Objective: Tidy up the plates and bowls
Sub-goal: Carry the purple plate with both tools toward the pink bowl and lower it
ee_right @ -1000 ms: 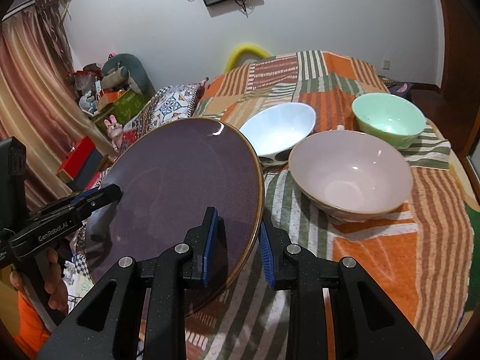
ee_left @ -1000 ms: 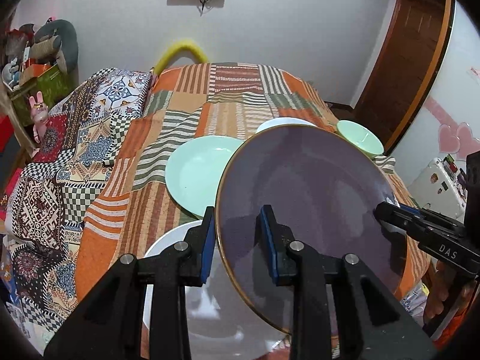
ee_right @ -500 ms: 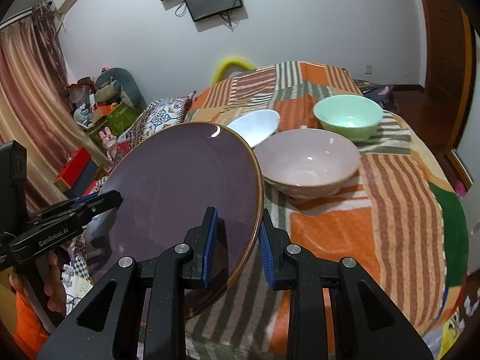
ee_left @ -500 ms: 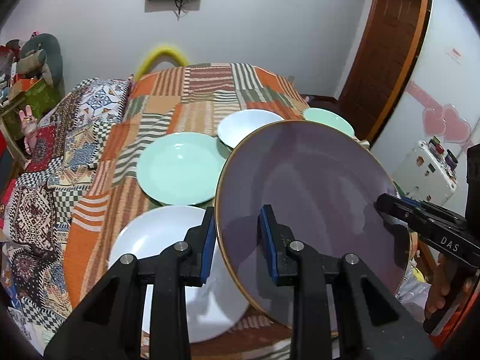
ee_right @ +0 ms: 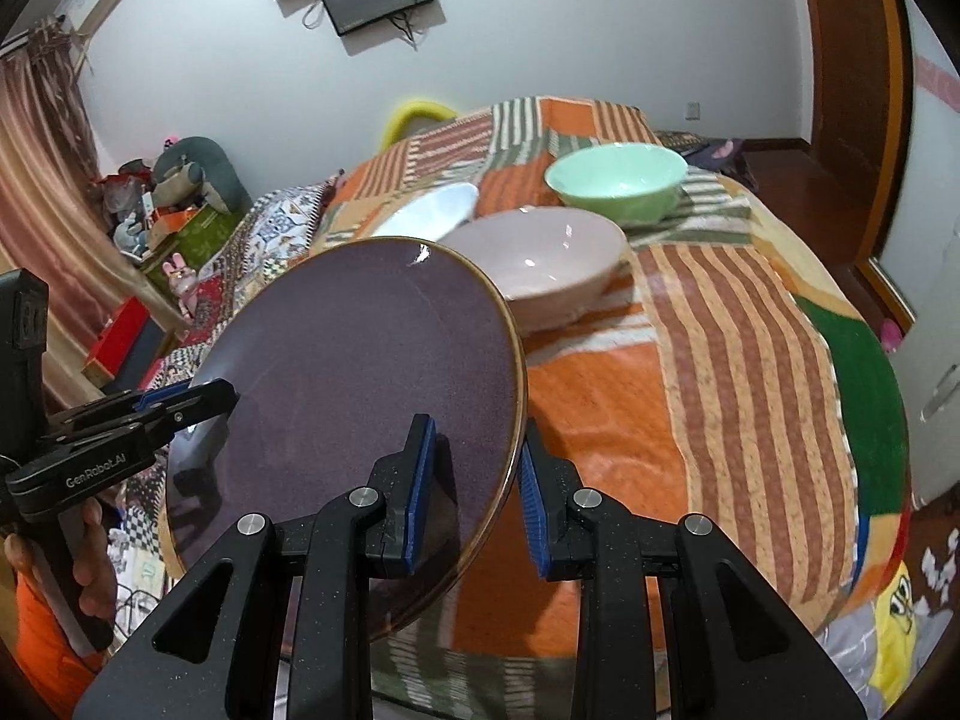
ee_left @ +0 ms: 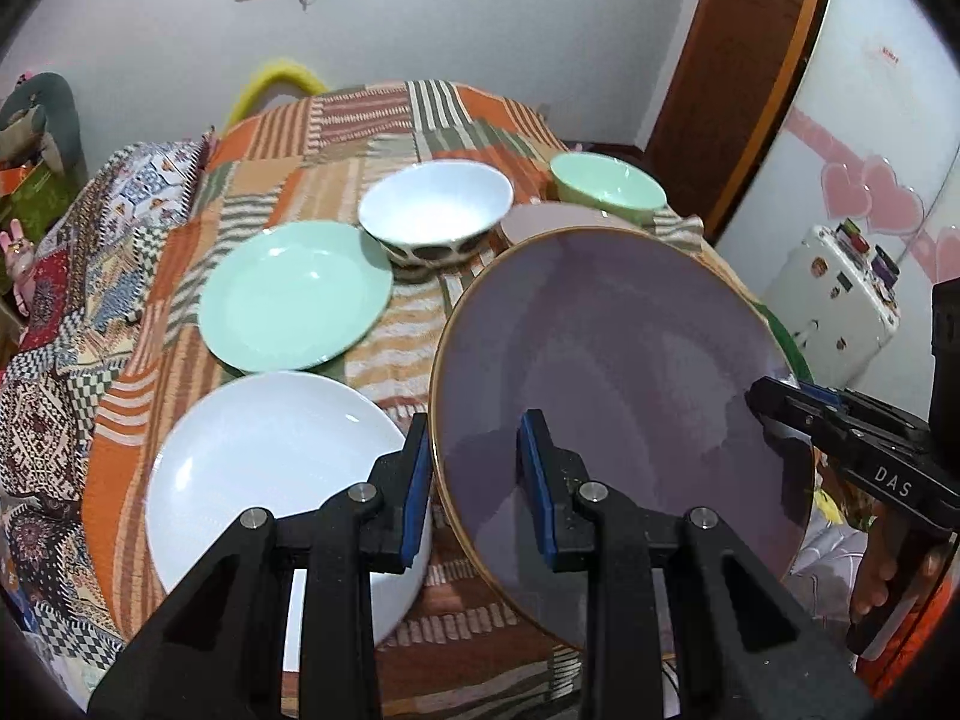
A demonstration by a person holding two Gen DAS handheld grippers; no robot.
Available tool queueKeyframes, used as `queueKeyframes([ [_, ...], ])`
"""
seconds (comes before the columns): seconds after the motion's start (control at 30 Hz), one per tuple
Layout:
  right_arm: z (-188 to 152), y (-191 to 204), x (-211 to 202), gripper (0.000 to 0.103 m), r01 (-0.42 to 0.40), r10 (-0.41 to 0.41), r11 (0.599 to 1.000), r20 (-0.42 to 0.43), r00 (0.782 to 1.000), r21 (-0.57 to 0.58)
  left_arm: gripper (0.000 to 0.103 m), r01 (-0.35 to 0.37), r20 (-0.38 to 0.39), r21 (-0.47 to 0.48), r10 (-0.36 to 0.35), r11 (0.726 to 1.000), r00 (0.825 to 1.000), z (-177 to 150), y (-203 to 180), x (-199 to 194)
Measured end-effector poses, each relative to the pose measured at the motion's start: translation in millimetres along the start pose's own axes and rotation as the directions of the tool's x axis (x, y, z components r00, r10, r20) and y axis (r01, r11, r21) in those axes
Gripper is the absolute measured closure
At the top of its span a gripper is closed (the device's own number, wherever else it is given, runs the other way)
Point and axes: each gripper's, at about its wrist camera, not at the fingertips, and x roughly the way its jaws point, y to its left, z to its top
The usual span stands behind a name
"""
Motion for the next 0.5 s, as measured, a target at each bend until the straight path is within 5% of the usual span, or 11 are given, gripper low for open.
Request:
queueKeyframes([
  [0.5,-15,-21,20,0.078,0.009,-0.005,0.999,-0.085,0.996,0.040,0.074,0.031,-0.150,-0.029,-0.035,0.999,0.988,-9,-1,49],
])
